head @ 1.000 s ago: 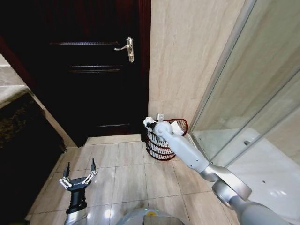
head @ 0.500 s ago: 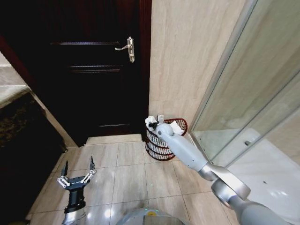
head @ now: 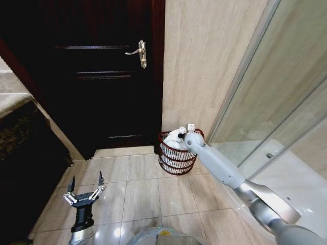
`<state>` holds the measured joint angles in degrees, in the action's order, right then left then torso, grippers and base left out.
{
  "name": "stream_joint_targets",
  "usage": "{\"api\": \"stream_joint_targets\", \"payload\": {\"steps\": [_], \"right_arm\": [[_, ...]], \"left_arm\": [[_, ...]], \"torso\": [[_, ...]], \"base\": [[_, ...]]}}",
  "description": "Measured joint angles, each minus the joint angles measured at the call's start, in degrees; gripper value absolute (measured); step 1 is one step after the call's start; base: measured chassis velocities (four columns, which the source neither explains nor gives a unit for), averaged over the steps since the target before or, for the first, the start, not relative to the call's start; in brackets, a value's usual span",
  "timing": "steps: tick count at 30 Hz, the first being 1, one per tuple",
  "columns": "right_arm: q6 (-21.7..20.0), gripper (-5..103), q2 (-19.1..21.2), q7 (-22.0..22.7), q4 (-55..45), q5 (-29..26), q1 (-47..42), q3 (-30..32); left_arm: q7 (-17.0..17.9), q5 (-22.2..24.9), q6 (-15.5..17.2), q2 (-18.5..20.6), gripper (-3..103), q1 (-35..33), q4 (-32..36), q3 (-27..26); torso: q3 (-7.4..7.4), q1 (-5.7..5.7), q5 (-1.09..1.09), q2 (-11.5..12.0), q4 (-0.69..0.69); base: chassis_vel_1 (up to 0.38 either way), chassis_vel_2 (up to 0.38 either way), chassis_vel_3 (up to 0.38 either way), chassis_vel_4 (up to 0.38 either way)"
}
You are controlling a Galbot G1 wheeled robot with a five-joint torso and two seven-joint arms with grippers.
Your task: Discard the used towel into the hamper.
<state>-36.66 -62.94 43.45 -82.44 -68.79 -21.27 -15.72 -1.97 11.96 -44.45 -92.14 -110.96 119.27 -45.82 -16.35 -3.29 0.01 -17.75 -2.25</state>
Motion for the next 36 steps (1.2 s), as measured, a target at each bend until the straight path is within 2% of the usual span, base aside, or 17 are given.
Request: {"api": "stream_joint_targets", "payload": {"steps": [6, 12, 17, 21, 29, 32, 35, 36], "right_arm": [[-2.71, 5, 1.44, -3.15, 5.89, 0.15, 0.5, -0.21], [-4.99, 5, -0.2, -6.38, 10.63, 0.09, 1.22, 0.1], [-5.25, 5, -1.48, -8.91, 12.79, 1.25, 1.49, -0.46], [-5.13, 5, -4.11, -10.92, 17.55, 5.06, 1.66, -0.16], [-4.58, 5, -4.91, -12.73, 19.72, 7.08, 1.47, 0.05], [-4.58, 2, -5.03, -12.89, 19.95, 7.34, 1.44, 0.19], [-3.64, 15, -4.78, -13.07, 19.39, 8.29, 1.31, 0.48], [-3.64, 15, -4.78, -13.07, 19.39, 8.29, 1.31, 0.48]], "left_arm": [[-0.16, 0.46, 0.15, 0.0, 100, 0.44, -0.13, -0.82], [-0.22, 0.62, 0.34, 0.0, 100, 0.63, -0.4, -1.04], [-0.24, 0.65, 0.34, 0.0, 100, 0.68, -0.63, -1.19], [-0.27, 0.65, 0.33, 0.0, 100, 0.52, -0.08, -1.61], [-0.73, 0.85, 0.42, 0.0, 100, 0.62, 0.27, -2.62], [-0.86, 0.89, 0.42, 0.0, 100, 0.77, 0.14, -2.69], [-0.89, 0.92, 0.41, 0.0, 100, 0.8, 0.2, -2.79], [-0.89, 0.92, 0.41, 0.0, 100, 0.8, 0.2, -2.79]], "torso": [[0.0, 0.0, 0.0, 0.0, 0.01], [0.0, 0.0, -0.02, 0.0, 0.0], [0.01, 0.0, -0.03, 0.0, 0.02], [0.0, 0.0, -0.02, 0.0, 0.0], [0.0, 0.0, -0.02, 0.0, 0.01], [0.0, 0.0, -0.02, -0.01, 0.0], [-0.01, 0.0, -0.01, 0.0, 0.01], [-0.01, 0.0, -0.01, 0.0, 0.01]], "base": [[0.0, 0.0, 0.0, 0.0], [0.0, 0.0, 0.0, 0.0], [0.0, 0.0, 0.0, 0.0], [0.0, 0.0, 0.0, 0.0], [0.0, 0.0, 0.0, 0.0], [0.0, 0.0, 0.0, 0.0], [0.0, 0.0, 0.0, 0.0], [0.0, 0.0, 0.0, 0.0]]}}
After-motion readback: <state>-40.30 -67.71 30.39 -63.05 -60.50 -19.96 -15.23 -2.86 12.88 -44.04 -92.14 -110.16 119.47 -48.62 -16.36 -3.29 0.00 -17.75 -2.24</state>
